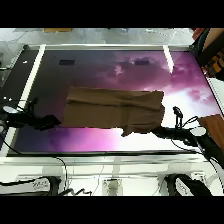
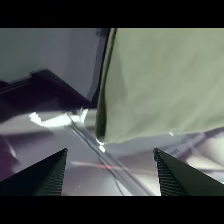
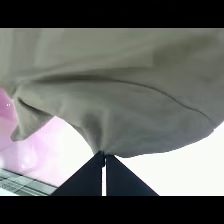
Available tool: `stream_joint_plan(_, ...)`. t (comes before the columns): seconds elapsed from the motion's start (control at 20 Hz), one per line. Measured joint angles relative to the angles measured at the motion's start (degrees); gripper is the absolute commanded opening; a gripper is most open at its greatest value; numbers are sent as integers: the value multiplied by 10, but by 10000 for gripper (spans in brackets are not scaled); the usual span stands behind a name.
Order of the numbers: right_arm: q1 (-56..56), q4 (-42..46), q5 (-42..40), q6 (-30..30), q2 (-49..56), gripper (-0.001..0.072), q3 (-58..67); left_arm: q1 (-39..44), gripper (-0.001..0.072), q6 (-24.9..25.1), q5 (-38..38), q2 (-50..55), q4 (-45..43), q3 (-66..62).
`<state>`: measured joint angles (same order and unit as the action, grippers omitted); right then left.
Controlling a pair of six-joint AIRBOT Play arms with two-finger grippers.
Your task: Fold the clothes and pants, and hang the long-sleeved shirts on hangers.
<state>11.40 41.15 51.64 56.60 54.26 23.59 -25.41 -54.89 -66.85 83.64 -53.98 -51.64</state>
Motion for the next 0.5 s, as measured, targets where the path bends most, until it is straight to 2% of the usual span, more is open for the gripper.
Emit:
stream_joint_plan(0.05,0,-1,4,2,-3,16,0,-1,361,10,6,9,14,8)
stream_joint_plan(0.15,0,-2,7,4,-6,16,0,-2,184,26,12,25,45,19)
stream_joint_plan(0.3,0,-3,10,6,-8,16,0,-3,14,48,28,41,82,25)
stream_joint_plan(0.5,0,-3,14,8,-10,16,5,-3,13,72,39,37,122,27)
